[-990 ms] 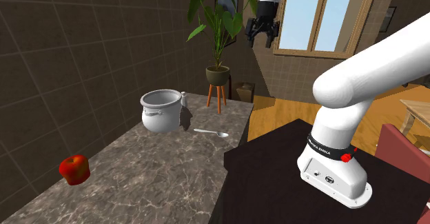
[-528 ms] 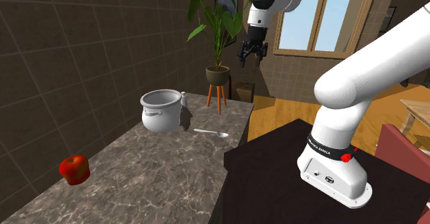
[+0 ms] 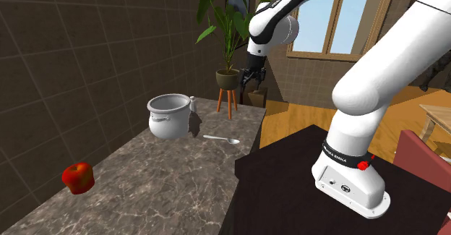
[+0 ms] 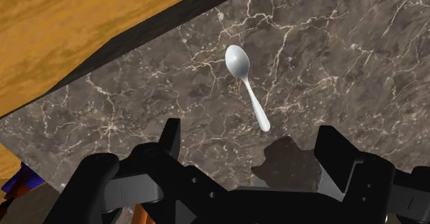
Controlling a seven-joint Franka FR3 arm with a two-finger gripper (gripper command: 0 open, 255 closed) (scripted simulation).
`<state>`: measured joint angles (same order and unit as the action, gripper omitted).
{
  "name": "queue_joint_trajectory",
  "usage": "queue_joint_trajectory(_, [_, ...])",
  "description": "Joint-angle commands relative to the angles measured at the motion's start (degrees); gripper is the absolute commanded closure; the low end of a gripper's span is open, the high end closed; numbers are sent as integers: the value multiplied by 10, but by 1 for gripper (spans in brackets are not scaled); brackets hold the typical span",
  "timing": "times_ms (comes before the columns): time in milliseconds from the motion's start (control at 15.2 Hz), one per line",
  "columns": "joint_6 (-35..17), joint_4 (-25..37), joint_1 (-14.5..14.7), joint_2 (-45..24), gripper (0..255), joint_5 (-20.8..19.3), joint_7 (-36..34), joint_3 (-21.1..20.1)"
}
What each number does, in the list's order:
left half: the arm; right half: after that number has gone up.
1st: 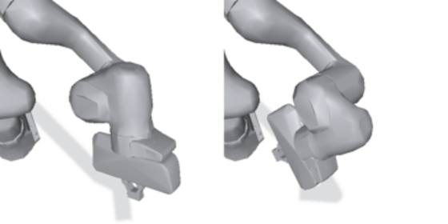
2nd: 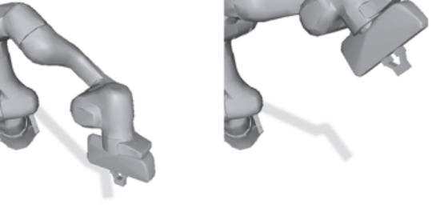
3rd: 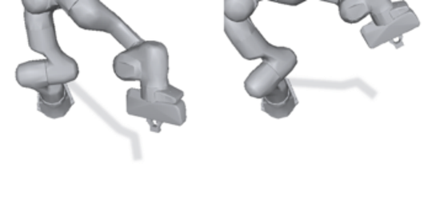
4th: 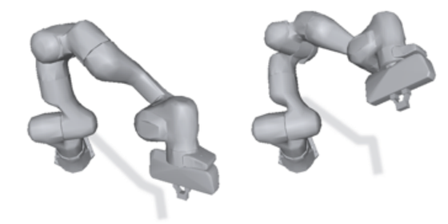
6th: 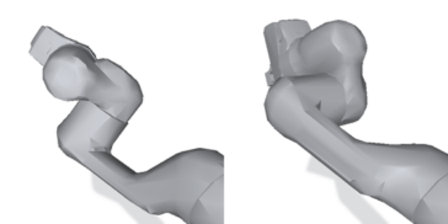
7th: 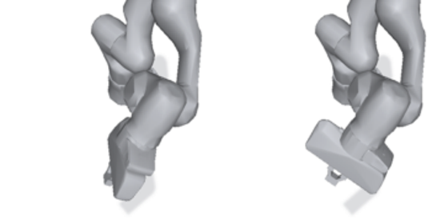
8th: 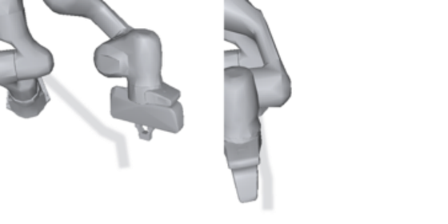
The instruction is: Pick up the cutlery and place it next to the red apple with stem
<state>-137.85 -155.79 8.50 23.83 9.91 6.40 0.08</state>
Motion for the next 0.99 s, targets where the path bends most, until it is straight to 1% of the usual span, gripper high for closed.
queue_joint_trajectory(0, [-51, 0, 12, -44, 0, 12, 22, 2])
queue_joint_trajectory(198, [-126, 4, 36, -116, 0, 42, 59, 4])
queue_joint_trajectory(330, [-173, 12, 53, -167, 0, 69, 91, 5])
queue_joint_trajectory(462, [-215, 25, 68, -219, 0, 107, 131, 4])
queue_joint_trajectory(594, [-253, 44, 78, -272, 0, 155, 180, -4])
queue_joint_trajectory(792, [-302, 80, 74, -351, 0, 231, 260, -36])
queue_joint_trajectory(924, [-333, 107, 57, -403, 0, 270, 306, -69])
